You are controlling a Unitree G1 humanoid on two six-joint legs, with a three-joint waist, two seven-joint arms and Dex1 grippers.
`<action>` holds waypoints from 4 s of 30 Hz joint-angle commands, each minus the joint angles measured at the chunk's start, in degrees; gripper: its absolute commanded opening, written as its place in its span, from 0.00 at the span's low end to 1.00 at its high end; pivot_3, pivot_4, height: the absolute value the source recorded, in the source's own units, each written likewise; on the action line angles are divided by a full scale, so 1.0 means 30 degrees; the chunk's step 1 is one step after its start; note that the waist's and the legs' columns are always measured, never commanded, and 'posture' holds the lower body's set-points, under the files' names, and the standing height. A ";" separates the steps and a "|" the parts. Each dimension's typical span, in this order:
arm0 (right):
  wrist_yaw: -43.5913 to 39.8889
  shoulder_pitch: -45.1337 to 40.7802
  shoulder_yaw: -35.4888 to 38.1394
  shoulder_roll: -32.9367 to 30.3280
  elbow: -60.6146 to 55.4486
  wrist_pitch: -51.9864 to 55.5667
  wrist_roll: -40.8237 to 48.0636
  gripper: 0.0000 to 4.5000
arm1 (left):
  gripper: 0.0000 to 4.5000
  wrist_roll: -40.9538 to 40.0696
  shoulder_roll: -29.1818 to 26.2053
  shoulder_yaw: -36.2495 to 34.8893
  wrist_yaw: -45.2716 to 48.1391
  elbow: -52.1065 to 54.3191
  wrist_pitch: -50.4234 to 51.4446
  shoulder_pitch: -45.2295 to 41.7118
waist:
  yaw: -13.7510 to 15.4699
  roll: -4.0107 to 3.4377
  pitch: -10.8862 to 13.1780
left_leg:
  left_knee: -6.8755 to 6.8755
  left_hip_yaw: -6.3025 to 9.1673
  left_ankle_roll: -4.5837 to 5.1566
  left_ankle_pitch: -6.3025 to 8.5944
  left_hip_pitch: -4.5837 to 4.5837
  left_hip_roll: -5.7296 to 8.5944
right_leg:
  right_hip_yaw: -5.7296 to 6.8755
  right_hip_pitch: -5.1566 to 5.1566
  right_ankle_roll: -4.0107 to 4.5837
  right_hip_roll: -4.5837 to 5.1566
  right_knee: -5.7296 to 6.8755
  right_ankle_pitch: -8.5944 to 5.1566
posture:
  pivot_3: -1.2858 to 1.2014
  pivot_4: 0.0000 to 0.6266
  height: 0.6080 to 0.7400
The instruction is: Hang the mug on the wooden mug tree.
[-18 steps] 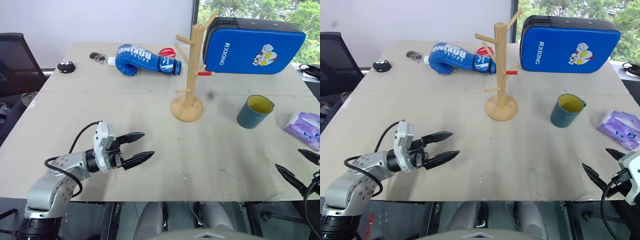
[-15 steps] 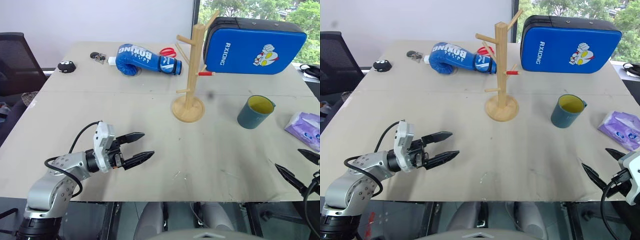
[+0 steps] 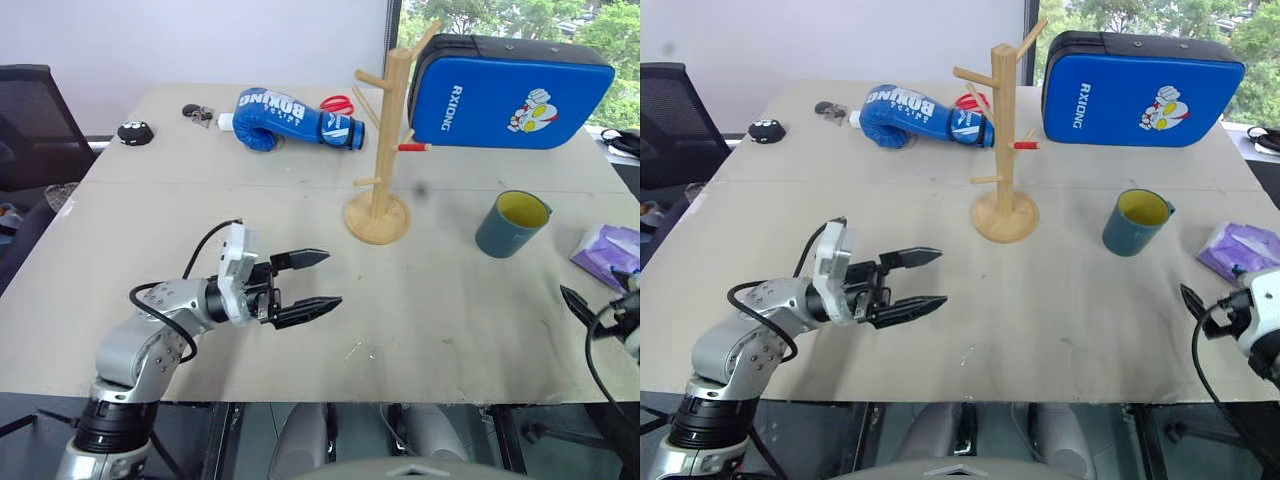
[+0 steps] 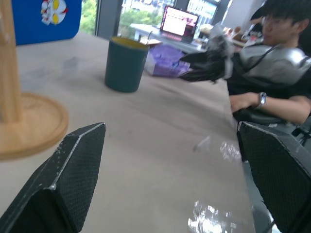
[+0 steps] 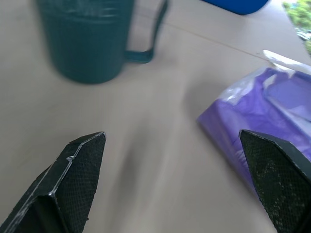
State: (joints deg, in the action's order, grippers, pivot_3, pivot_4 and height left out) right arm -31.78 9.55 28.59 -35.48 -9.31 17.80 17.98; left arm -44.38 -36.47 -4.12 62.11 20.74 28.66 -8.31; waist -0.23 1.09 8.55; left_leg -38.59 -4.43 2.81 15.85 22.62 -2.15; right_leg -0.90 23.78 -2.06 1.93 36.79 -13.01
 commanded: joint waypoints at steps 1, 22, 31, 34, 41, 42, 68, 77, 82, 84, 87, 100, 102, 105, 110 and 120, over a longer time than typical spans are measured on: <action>0.0287 -0.1790 -0.0807 -0.0600 0.0476 0.0115 -0.0377 0.72 | 1.00 -0.0463 0.0069 -0.0145 -0.0298 0.0958 0.0186 -0.0378 | -0.0081 -0.0004 0.0000 | 0.0000 -0.0002 0.0000 0.0000 0.0000 0.0001 | -0.0002 0.0000 0.0000 0.0000 0.0002 0.0001 | 0.52 0.24 1.00; -0.0612 -0.8697 -0.4244 -0.1366 0.5256 0.0135 -0.1585 0.60 | 1.00 -0.0648 0.0415 -0.0800 -0.2483 0.3166 -0.0221 0.1300 | -0.0144 -0.0006 0.0003 | -0.0002 0.0009 -0.0001 -0.0001 0.0011 0.0000 | 0.0002 0.0000 -0.0028 -0.0005 0.0004 0.0015 | 0.52 0.24 1.00; -0.0910 -0.6857 -0.4343 -0.1286 0.0396 0.4609 0.0089 0.60 | 1.00 -0.1018 0.0489 -0.1433 -0.3358 0.4233 -0.0193 0.2595 | -0.0110 -0.0007 0.0004 | 0.0002 0.0017 -0.0001 -0.0001 0.0017 -0.0011 | 0.0012 0.0001 -0.0074 0.0003 0.0001 0.0040 | 0.52 0.24 1.00; -0.0492 -0.6996 -0.4382 -0.1130 0.0234 0.4953 0.0007 0.60 | 1.00 -0.1167 0.0365 -0.1493 -0.3414 0.4366 -0.0114 0.2778 | -0.0117 -0.0006 0.0003 | -0.0006 0.0006 0.0000 -0.0001 0.0015 -0.0004 | 0.0007 0.0000 -0.0012 0.0009 0.0002 0.0005 | 0.52 0.24 1.00; 0.1040 -0.8248 -0.4850 -0.0607 0.2244 0.4354 -0.1207 0.60 | 1.00 -0.1407 0.0138 -0.1581 -0.3628 0.4469 -0.0060 0.2805 | -0.0136 -0.0006 0.0003 | -0.0011 0.0008 -0.0001 -0.0001 0.0007 0.0000 | 0.0003 0.0000 -0.0008 -0.0002 0.0009 0.0004 | 0.52 0.24 1.00; 0.1024 -0.8278 -0.4913 -0.0617 0.2372 0.4301 -0.1286 0.60 | 1.00 -0.1428 0.0132 -0.1591 -0.3654 0.4506 -0.0081 0.2847 | -0.0125 -0.0006 0.0003 | -0.0006 0.0009 -0.0001 -0.0001 0.0008 0.0000 | 0.0005 0.0001 -0.0011 -0.0004 0.0008 0.0005 | 0.52 0.24 1.00; -0.0844 -1.1815 -0.5446 0.1390 0.9098 -0.1236 -0.1279 0.00 | 1.00 -0.1724 0.0539 -0.2707 -0.3184 0.5035 -0.1589 0.4601 | -0.0175 -0.0016 0.0010 | 0.0007 -0.0001 -0.0002 -0.0002 0.0017 -0.0007 | 0.0000 0.0005 -0.0021 0.0000 -0.0004 0.0011 | 0.52 0.24 1.00; -0.3384 -1.2387 -0.7145 -0.1986 -0.1232 0.4118 0.0139 0.00 | 1.00 -0.3210 0.1129 -0.5706 -0.1162 0.4135 -0.3817 0.6513 | -0.0257 -0.0089 0.0056 | 0.0013 -0.0027 -0.0001 0.0000 0.0015 -0.0014 | -0.0010 0.0032 -0.0007 0.0009 0.0004 0.0003 | 0.52 0.24 1.00; -0.4092 -1.5439 -0.9602 -0.3126 -0.2745 0.6916 -0.0142 0.00 | 1.00 -0.5493 0.0536 -0.7215 0.0016 0.3983 -0.3174 0.6946 | -0.0201 -0.0071 0.0051 | 0.0033 -0.0032 -0.0002 -0.0001 0.0024 -0.0029 | 0.0009 0.0077 -0.0003 0.0012 0.0009 -0.0001 | 0.52 0.24 1.00; -0.4424 -1.6599 -1.0634 -0.3181 -0.2595 0.7114 -0.0544 0.00 | 1.00 -0.5618 0.0438 -0.7430 -0.0153 0.4063 -0.3077 0.7066 | -0.0190 -0.0067 0.0051 | 0.0032 -0.0046 -0.0002 -0.0001 0.0026 -0.0026 | -0.0002 0.0080 -0.0001 0.0021 0.0004 0.0000 | 0.52 0.24 1.00; -0.4323 -1.8694 -1.1829 -0.2569 -0.1580 0.7920 -0.0966 0.00 | 1.00 -0.5560 0.0470 -0.7635 -0.0819 0.4022 -0.3024 0.7054 | -0.0119 -0.0057 0.0056 | 0.0028 -0.0048 0.0000 0.0001 0.0046 -0.0017 | 0.0002 0.0082 0.0000 0.0033 -0.0013 -0.0001 | 0.52 0.24 1.00; -0.5886 -2.2908 -1.4831 0.0012 0.5064 0.5466 -0.3639 0.50 | 1.00 -0.5555 0.1101 -0.7456 -0.3031 0.5267 -0.3053 0.7555 | -0.0180 -0.0051 0.0055 | 0.0050 -0.0068 -0.0007 -0.0003 0.0090 -0.0016 | -0.0002 0.0129 -0.0002 0.0031 -0.0012 0.0005 | 0.52 0.24 1.00; -0.6123 -2.2608 -1.4461 -0.0271 0.4504 0.5700 -0.3564 0.71 | 1.00 -0.5584 0.1124 -0.7465 -0.3377 0.5387 -0.2944 0.7680 | -0.0173 -0.0052 0.0056 | 0.0054 -0.0066 -0.0009 -0.0002 0.0093 -0.0017 | 0.0001 0.0132 -0.0002 0.0033 -0.0013 0.0005 | 0.52 0.24 1.00; -0.6675 -2.1506 -1.3339 -0.1073 0.2824 0.6053 -0.2825 0.81 | 1.00 -0.5373 0.1039 -0.7198 -0.3971 0.5590 -0.2692 0.7745 | -0.0111 -0.0050 0.0055 | 0.0057 -0.0059 -0.0010 -0.0002 0.0097 -0.0017 | 0.0008 0.0132 -0.0001 0.0039 -0.0014 0.0004 | 0.52 0.24 1.00; -0.8182 -1.6950 -0.9814 -0.3034 -0.1620 0.6170 0.0001 0.81 | 1.00 -0.4504 0.0608 -0.6551 -0.5072 0.5631 -0.2124 0.7685 | 0.0015 -0.0037 0.0054 | 0.0057 -0.0040 -0.0006 0.0001 0.0100 -0.0010 | 0.0028 0.0120 -0.0003 0.0052 -0.0022 0.0004 | 0.52 0.24 1.00; -0.7410 -0.4521 -0.2068 -0.3526 -0.7152 0.7169 0.3176 0.92 | 1.00 -0.1137 -0.0824 -0.6075 -0.3361 0.2945 -0.2326 0.8907 | -0.0124 -0.0027 0.0047 | 0.0060 -0.0059 -0.0002 0.0003 0.0051 -0.0019 | -0.0003 0.0111 -0.0007 0.0023 -0.0007 -0.0002 | 0.52 0.24 1.00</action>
State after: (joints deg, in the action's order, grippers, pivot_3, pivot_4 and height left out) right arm -54.35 -4.90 19.14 -46.25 -27.53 39.59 25.91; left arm -48.99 -38.24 -21.89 50.49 30.02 22.79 18.34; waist -0.61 1.01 8.69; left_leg -38.41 -4.56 2.80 15.86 22.75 -2.21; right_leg -0.88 24.08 -2.08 1.99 36.77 -13.02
